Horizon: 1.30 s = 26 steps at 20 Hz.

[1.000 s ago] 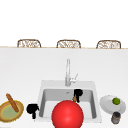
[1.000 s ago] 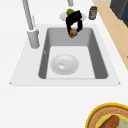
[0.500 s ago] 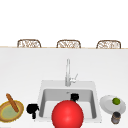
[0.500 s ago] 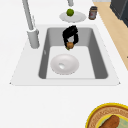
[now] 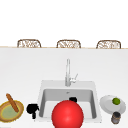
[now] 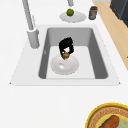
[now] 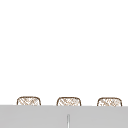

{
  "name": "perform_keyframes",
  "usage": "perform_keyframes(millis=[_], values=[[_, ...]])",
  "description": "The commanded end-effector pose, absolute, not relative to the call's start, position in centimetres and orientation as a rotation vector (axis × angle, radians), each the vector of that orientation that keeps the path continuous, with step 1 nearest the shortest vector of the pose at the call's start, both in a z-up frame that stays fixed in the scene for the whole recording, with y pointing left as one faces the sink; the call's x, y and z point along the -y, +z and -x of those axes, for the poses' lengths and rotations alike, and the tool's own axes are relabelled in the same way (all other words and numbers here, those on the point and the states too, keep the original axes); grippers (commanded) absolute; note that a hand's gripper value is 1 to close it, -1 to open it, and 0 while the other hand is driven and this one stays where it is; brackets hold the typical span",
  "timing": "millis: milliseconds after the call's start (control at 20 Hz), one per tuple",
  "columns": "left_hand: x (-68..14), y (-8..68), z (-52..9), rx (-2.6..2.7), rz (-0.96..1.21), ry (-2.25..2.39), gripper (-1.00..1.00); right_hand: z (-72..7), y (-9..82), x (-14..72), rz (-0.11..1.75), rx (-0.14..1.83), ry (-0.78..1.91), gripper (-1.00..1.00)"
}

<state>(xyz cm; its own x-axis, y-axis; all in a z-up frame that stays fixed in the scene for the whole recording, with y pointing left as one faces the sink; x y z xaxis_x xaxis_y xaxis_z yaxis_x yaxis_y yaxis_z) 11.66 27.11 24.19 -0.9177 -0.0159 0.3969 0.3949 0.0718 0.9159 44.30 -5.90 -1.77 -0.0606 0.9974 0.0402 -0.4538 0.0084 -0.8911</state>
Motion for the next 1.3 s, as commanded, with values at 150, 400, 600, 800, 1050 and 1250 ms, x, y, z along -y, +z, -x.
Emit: perform_keyframes(millis=[150, 400, 600, 800, 1050, 1250], values=[[-27.1, 24.2, -11.7, 2.052, 0.38, -1.916, 0.0, -45.8, -7.3, 5.1, 0.829, 0.874, 1.352, 1.0], [-27.1, 24.2, -11.7, 2.052, 0.38, -1.916, 0.0, -46.2, -11.4, 5.0, 0.835, 0.9, 1.37, 1.0], [-27.1, 24.2, -11.7, 2.052, 0.38, -1.916, 0.0, -47.7, -11.8, 6.3, 0.777, 0.912, 1.346, 1.0], [-27.1, 24.2, -11.7, 2.052, 0.38, -1.916, 0.0, -48.5, -10.8, 7.0, 0.683, 0.881, 1.364, 1.0], [-27.1, 24.2, -11.7, 2.052, 0.38, -1.916, 0.0, -47.7, -8.6, 10.4, 0.541, 0.914, 1.393, -1.0], [-27.1, 24.2, -11.7, 2.052, 0.38, -1.916, 0.0, -46.2, -7.6, 11.8, 0.471, 0.925, 1.435, -1.0]])
